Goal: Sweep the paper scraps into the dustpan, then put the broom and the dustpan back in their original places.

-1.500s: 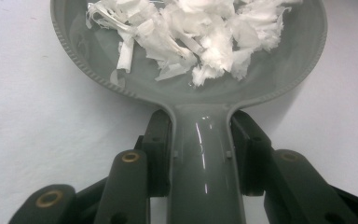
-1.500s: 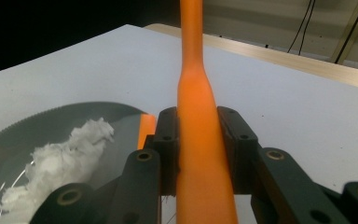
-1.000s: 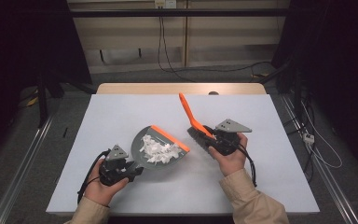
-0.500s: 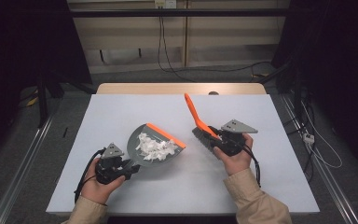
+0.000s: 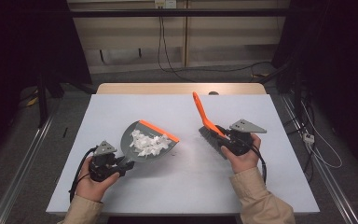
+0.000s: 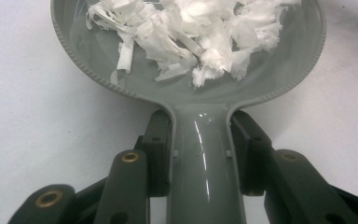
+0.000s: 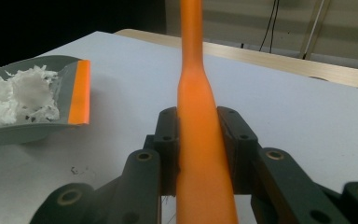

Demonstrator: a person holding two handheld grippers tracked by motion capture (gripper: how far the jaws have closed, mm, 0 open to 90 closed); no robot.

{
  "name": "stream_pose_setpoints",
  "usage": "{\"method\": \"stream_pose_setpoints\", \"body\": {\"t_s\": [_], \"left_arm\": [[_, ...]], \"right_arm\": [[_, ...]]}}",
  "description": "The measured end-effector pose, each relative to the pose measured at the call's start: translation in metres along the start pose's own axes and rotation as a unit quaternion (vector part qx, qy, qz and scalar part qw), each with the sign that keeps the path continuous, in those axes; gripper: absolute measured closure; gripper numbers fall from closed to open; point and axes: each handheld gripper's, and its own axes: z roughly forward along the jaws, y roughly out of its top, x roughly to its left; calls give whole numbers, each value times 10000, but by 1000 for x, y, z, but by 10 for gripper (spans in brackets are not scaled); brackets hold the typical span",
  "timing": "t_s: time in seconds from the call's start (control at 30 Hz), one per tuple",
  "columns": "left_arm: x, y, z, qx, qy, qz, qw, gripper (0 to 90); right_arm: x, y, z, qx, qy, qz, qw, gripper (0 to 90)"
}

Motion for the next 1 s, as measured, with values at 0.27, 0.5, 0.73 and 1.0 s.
{"method": "stream_pose_setpoints", "body": {"t_s": [0.27,0.5,0.73,1.0], "left_arm": [[3,1,0,-10,43,-65,10000,629],[7,2,0,-29,111,-119,9999,629],[12,3,-1,-49,184,-228,9996,629],[18,3,-1,-89,312,-371,9988,629]], "right_arm": [[-5,-2,-7,-24,-88,22,10000,713],[-8,-3,-13,-35,-140,55,9999,714],[-10,-5,-17,-57,-202,74,9998,713],[-14,-8,-25,-71,-288,91,9995,713]]}}
